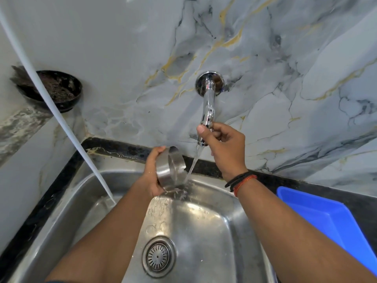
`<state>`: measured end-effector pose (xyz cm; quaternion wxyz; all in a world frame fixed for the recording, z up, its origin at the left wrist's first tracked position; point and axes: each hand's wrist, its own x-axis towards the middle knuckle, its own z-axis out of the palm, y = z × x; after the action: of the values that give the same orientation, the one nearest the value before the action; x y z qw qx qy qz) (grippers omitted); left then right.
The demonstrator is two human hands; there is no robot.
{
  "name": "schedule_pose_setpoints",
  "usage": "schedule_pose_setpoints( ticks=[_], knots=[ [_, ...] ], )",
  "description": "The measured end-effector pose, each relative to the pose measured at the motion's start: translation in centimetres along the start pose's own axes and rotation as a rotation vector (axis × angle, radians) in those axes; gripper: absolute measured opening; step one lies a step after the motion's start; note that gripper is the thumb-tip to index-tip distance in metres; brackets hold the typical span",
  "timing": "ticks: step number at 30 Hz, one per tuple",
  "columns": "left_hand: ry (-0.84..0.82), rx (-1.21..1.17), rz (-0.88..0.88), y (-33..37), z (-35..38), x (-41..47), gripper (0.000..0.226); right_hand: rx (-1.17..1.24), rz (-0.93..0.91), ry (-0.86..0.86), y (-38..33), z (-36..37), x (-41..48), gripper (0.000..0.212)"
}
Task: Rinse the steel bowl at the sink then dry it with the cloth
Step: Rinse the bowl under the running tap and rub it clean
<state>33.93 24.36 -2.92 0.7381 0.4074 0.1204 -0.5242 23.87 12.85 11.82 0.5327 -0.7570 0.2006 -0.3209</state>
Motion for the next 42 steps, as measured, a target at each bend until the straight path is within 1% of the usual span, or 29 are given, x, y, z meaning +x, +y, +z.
schedule_pose_setpoints(
  ticks=[2,3,5,6,8,10,11,12,14,15,17,20,22,23,25,26,28,31,34,37,39,41,42],
  knots=[
    [-0.108,-0.122,0.027,-0.5,-0.9,0.2,0.077,0.052,0.015,-0.011,0.2,-0.2,0.0,0.002],
    [-0.14,-0.162,0.044,-0.8,-1.1,0.2,0.078,0.069,0.015,-0.013,0.2,-0.2,-0.1,0.0],
    [-0.185,-0.209,0.091,-1.1,-1.4,0.2,0.081,0.082,0.02,-0.01,0.5,-0.1,-0.1,0.004],
    [-0.208,-0.215,0.113,-1.1,-1.5,0.0,0.078,0.086,0.028,-0.017,0.6,-0.1,-0.2,0.007],
    [-0.21,-0.227,0.125,-1.0,-1.7,-0.1,0.073,0.114,0.102,-0.063,1.0,-0.2,-0.1,0.024],
    [-0.209,-0.248,0.116,-0.9,-2.1,-0.2,0.083,0.161,0.218,-0.137,1.5,-0.4,0.1,0.044],
    [-0.227,-0.251,0.113,-0.9,-2.2,-0.3,0.089,0.202,0.259,-0.177,1.7,-0.4,0.2,0.051],
    [-0.268,-0.254,0.112,-0.8,-2.3,-0.5,0.091,0.263,0.288,-0.216,2.0,-0.4,0.2,0.053],
    [-0.35,-0.267,0.107,-0.8,-2.3,-0.9,0.08,0.394,0.319,-0.283,2.3,-0.3,0.5,0.049],
    [-0.366,-0.277,0.094,-0.8,-2.2,-1.1,0.074,0.431,0.328,-0.31,2.5,-0.3,0.6,0.048],
    [-0.333,-0.252,0.069,-0.7,-1.9,-1.3,0.07,0.446,0.334,-0.352,2.6,-0.5,0.9,0.048],
    [-0.269,-0.117,0.057,-0.8,-1.1,-1.6,0.06,0.417,0.356,-0.363,2.5,-0.9,1.0,0.049],
    [-0.229,-0.042,0.025,-0.9,-0.6,-1.6,0.051,0.397,0.368,-0.336,2.2,-1.0,1.0,0.054],
    [-0.21,-0.02,-0.016,-1.0,-0.4,-1.6,0.051,0.389,0.371,-0.321,2.0,-1.0,0.9,0.06],
    [-0.179,0.001,-0.138,-1.3,0.1,-1.5,0.058,0.369,0.372,-0.298,1.7,-1.0,0.8,0.071],
    [-0.161,0.018,-0.198,-1.4,0.4,-1.5,0.063,0.36,0.369,-0.291,1.6,-1.0,0.7,0.073],
    [-0.126,0.039,-0.276,-1.6,0.9,-1.3,0.068,0.342,0.362,-0.277,1.5,-1.0,0.6,0.071],
    [-0.108,0.001,-0.34,-1.9,1.3,-1.4,0.074,0.34,0.359,-0.266,1.4,-0.9,0.5,0.059],
    [-0.095,0.013,-0.37,-1.9,1.4,-1.4,0.072,0.35,0.367,-0.26,1.3,-0.9,0.3,0.048],
    [-0.066,0.103,-0.374,-1.5,1.2,-1.3,0.073,0.331,0.374,-0.243,1.2,-0.8,0.2,0.049],
    [-0.042,0.234,-0.365,-1.2,1.2,-1.5,0.076,0.327,0.376,-0.237,1.2,-0.8,0.1,0.049],
    [-0.048,0.341,-0.324,-1.0,1.2,-1.9,0.074,0.328,0.376,-0.236,1.2,-0.8,0.1,0.048],
    [-0.071,0.351,-0.291,-0.9,1.1,-2.1,0.071,0.329,0.376,-0.238,1.2,-0.8,0.1,0.051]
  ],
)
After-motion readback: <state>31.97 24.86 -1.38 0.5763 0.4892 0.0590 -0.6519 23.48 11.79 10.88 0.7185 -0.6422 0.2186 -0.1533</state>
